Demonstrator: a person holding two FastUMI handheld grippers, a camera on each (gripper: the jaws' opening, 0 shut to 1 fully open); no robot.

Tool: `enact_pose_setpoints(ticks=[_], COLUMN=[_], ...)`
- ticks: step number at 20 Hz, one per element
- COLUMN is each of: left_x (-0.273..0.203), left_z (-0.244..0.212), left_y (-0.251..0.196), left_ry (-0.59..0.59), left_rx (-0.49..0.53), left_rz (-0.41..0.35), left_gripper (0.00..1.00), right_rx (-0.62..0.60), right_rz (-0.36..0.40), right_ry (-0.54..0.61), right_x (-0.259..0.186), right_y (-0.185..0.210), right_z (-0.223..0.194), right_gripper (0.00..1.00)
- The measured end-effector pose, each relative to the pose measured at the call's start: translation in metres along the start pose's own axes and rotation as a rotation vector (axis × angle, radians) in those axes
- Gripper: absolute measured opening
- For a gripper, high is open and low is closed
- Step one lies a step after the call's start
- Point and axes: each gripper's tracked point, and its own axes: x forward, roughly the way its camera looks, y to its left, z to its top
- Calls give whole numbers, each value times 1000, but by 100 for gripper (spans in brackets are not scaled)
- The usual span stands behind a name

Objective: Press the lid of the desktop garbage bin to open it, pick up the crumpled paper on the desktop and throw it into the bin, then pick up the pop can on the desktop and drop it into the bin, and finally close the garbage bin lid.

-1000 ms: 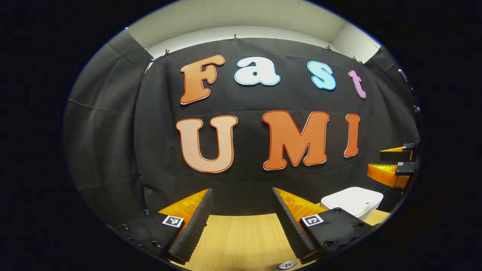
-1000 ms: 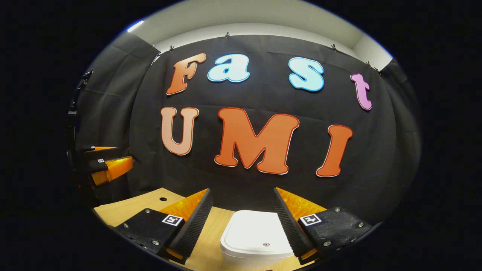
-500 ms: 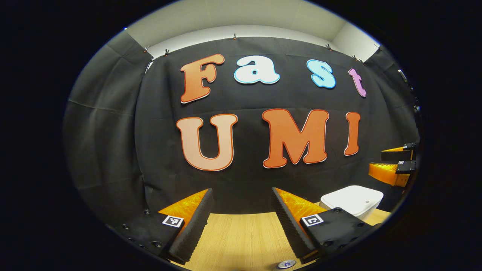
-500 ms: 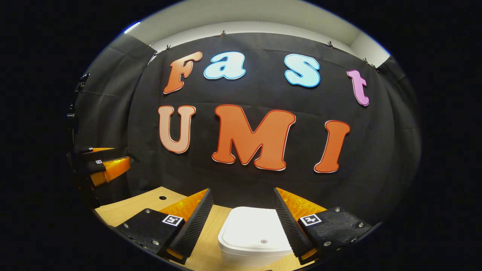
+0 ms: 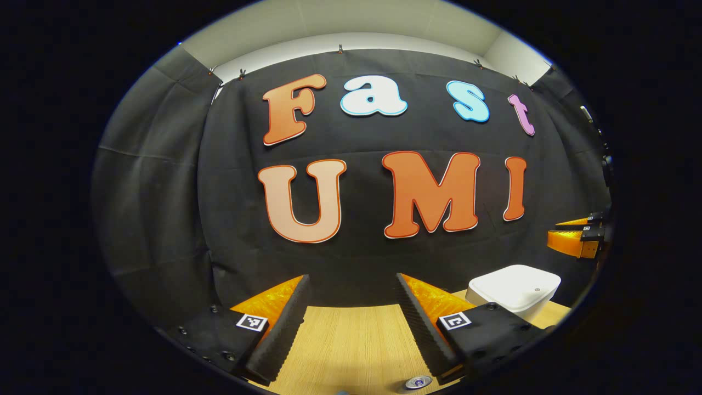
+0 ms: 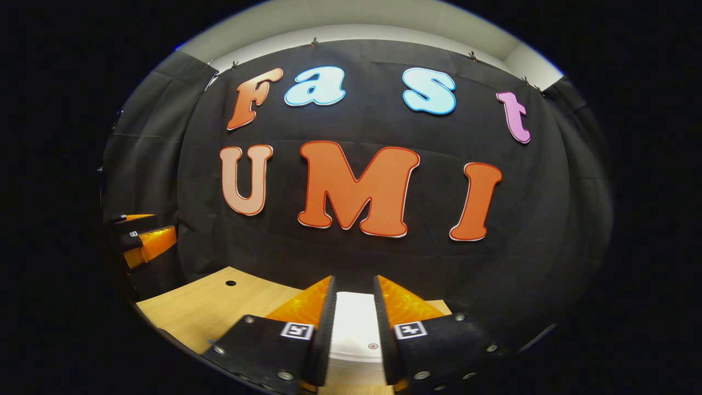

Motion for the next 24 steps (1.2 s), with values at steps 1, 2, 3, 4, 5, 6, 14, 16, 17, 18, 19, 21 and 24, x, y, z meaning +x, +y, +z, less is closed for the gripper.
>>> enact_pose_setpoints(ticks=[1, 2, 3, 4, 5, 6, 14, 16, 17, 18, 19, 21, 24], left_x=[0, 0, -2, -1, -2, -2, -9, -11, -13, -14, -16, -20, -20], left_z=[-1, -2, -3, -3, -4, -5, -13, -15, -16, -18, -21, -26, -30], left_y=[0, -1, -2, -2, -3, -3, -14, -15, -17, -17, -18, -22, -30], left_ry=[2, 5, 7, 10, 13, 18, 51, 58, 62, 66, 71, 83, 102], left_rx=[2, 5, 7, 9, 10, 12, 48, 61, 63, 64, 64, 60, 67], left_rz=[1, 4, 7, 10, 12, 15, 35, 44, 49, 55, 63, 79, 94], left_gripper=[100, 98, 98, 95, 98, 98, 98, 99, 99, 99, 99, 99, 99], right_rx=[12, 32, 57, 76, 82, 81, 14, 2, 4, 7, 11, 23, 13], right_rz=[-33, -52, -47, -39, -27, -15, 41, 58, 63, 72, 81, 102, 135], right_ry=[9, 15, 22, 34, 48, 73, 237, 259, 270, 288, 312, 305, 347], right_x=[1, 4, 6, 7, 9, 11, 16, 16, 18, 18, 18, 19, 21], right_y=[-11, -19, -21, -23, -23, -23, -20, -19, -20, -20, -20, -19, -17], right_z=[-5, -9, -12, -19, -25, -34, -103, -113, -117, -123, -130, -130, -138], right_gripper=[21, 13, 6, 4, 2, 1, 1, 1, 1, 1, 1, 1, 1])
